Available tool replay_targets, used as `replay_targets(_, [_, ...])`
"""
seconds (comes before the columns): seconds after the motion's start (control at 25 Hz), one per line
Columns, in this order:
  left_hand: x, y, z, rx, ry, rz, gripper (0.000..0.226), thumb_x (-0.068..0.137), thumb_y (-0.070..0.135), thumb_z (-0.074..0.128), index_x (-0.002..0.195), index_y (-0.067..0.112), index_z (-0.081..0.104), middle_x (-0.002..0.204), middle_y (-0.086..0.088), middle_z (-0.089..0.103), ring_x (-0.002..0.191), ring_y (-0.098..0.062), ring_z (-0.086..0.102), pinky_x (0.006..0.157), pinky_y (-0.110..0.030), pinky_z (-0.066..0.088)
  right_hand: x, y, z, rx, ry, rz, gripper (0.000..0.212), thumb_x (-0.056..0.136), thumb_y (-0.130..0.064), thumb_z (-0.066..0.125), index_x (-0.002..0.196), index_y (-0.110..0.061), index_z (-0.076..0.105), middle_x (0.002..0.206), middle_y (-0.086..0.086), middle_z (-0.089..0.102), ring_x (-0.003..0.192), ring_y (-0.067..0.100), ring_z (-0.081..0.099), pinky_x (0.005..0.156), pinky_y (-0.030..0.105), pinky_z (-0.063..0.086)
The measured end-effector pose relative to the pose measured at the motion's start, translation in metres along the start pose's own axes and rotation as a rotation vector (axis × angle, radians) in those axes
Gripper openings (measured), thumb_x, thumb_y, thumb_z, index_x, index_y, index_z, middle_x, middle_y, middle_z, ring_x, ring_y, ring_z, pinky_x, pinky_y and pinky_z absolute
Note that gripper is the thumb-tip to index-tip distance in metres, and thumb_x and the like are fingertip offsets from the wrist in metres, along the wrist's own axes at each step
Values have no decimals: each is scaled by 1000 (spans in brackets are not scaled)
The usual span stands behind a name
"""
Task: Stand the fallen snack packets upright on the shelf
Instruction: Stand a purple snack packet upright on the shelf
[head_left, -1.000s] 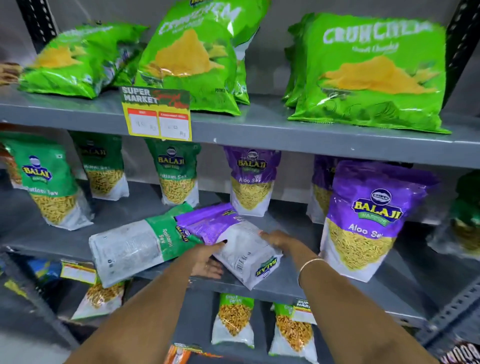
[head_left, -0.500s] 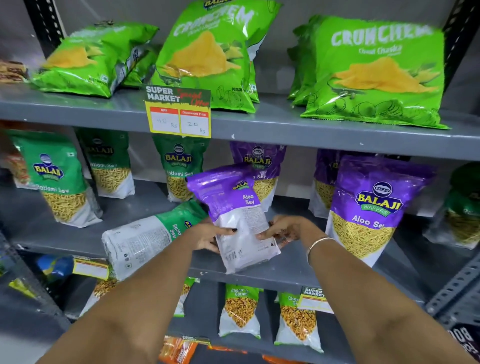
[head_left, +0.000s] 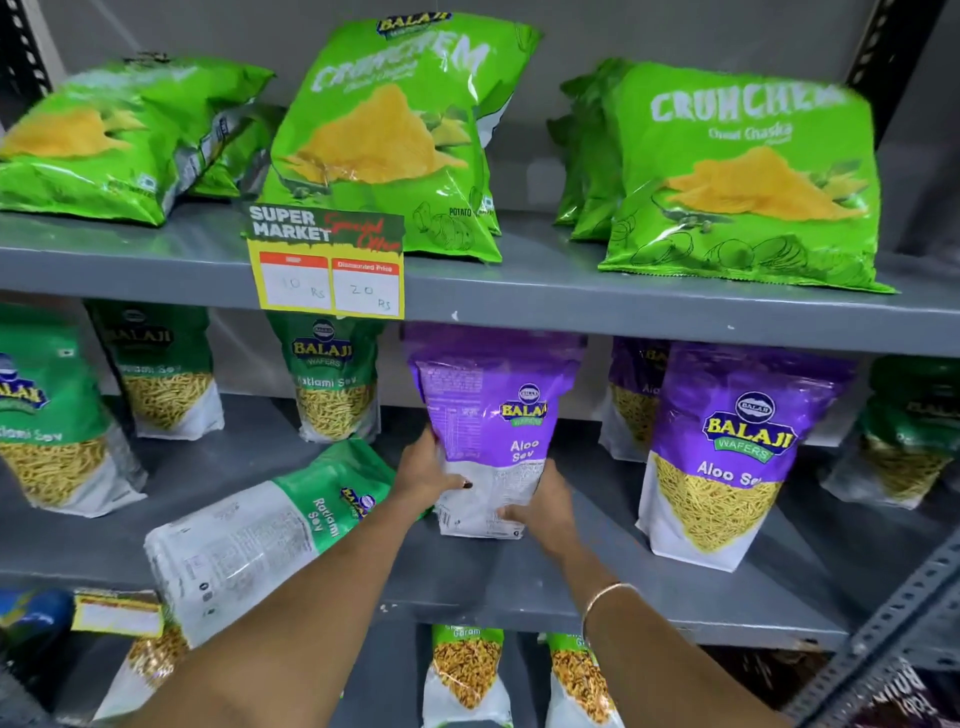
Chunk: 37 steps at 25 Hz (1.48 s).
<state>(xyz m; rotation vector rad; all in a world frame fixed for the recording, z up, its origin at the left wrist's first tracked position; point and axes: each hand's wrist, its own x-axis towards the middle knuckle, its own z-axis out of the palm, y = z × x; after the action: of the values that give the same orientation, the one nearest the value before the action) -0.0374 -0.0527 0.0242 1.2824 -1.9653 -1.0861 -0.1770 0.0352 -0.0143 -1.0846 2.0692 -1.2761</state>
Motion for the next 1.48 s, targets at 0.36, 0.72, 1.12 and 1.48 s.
replay_targets(0.36, [5,-27,-6,-45,-182,-128,58,68,0,68,123,3,50,122,-17,63,104,-27,62,80,-33,49,14,16,-17,-142,-124,129,74,61,-11,84,116,-3,35,115,16,51,105,24,58,76,30,50])
replay_targets(0.72, [5,-38,-3,-183,-274,-135,94,72,11,76,147,18,20,110,-5,65,100,-15,61,85,-30,44,17,8,-27,39,-371,219,41,74,15,55,105,-10,50,116,8,54,61,2,55,40,15,40])
replay_targets(1.12, [21,-48,22,-157,-270,-136,140,21,50,90,141,36,18,141,-6,45,130,-23,45,111,-43,39,22,25,0,107,-362,47,101,43,-11,92,125,-9,33,126,5,52,116,19,53,100,39,47])
replay_targets(1.48, [4,-30,0,-182,-133,-172,53,67,-6,75,101,8,37,117,-19,55,106,-27,55,97,-44,46,28,14,-32,284,-408,10,71,57,12,76,121,-3,50,117,16,65,100,21,64,84,27,56])
